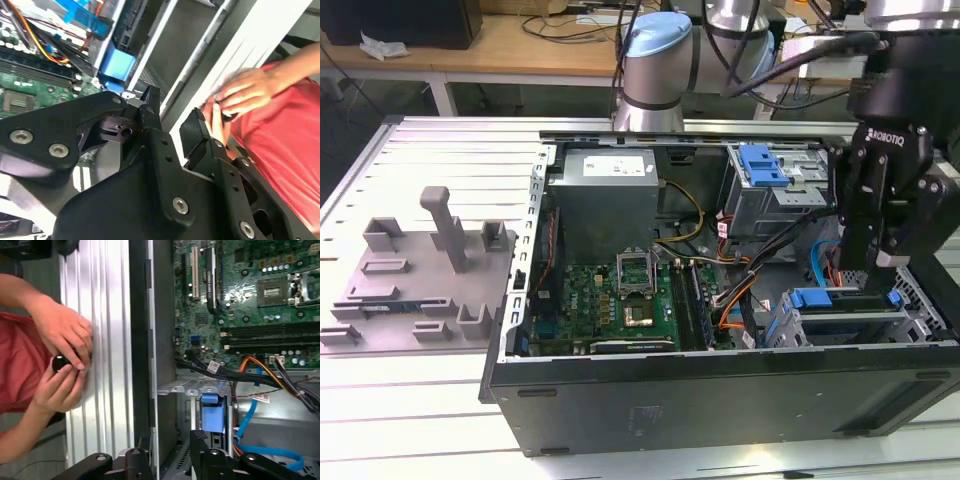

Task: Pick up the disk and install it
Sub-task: 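Insert the first disk wire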

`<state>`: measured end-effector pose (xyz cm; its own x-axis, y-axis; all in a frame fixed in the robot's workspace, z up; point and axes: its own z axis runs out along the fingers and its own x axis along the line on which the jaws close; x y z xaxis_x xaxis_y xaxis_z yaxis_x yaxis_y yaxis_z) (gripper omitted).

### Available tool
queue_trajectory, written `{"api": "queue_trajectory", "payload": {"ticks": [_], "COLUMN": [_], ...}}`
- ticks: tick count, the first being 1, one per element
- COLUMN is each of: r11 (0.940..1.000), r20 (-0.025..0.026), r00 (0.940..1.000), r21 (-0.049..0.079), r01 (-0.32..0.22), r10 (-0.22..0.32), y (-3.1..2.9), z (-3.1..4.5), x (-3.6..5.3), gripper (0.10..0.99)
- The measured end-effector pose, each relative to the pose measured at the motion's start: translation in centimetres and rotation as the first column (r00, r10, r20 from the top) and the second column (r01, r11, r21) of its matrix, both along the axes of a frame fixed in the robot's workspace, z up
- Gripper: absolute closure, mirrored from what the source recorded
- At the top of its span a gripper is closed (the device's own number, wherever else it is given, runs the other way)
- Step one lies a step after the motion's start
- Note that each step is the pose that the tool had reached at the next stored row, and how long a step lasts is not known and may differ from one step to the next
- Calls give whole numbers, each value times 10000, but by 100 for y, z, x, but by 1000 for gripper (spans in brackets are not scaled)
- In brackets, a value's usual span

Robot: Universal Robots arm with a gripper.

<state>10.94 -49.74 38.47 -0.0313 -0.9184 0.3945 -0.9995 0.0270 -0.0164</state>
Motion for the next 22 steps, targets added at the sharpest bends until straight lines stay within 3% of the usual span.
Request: {"api": "queue_trajectory", "payload": {"ticks": [1,2,3,4,6,11,12,13,14,16,22], "r11": [9996,9992,9984,9979,9974,9959,9955,9950,9950,9950,9949], "r20": [0,0,1,1,2,5,6,8,7,7,8], "r00": [10000,10000,10000,9999,9999,9999,9999,9998,9998,9998,9998], "r21": [-296,-400,-561,-630,-701,-886,-937,-984,-987,-986,-994], "r01": [0,0,80,156,172,173,171,173,173,174,187], "r10": [0,0,-80,-157,-172,-173,-171,-174,-173,-174,-187], "y": [135,225,264,273,306,524,602,745,796,851,926], "z": [-4,-4,-6,-9,-14,-34,-42,-52,-56,-64,-92], "x": [-7,-7,-8,-7,-7,-7,-4,24,47,139,517], "gripper": [647,647,647,647,647,647,647,647,647,647,647]}}
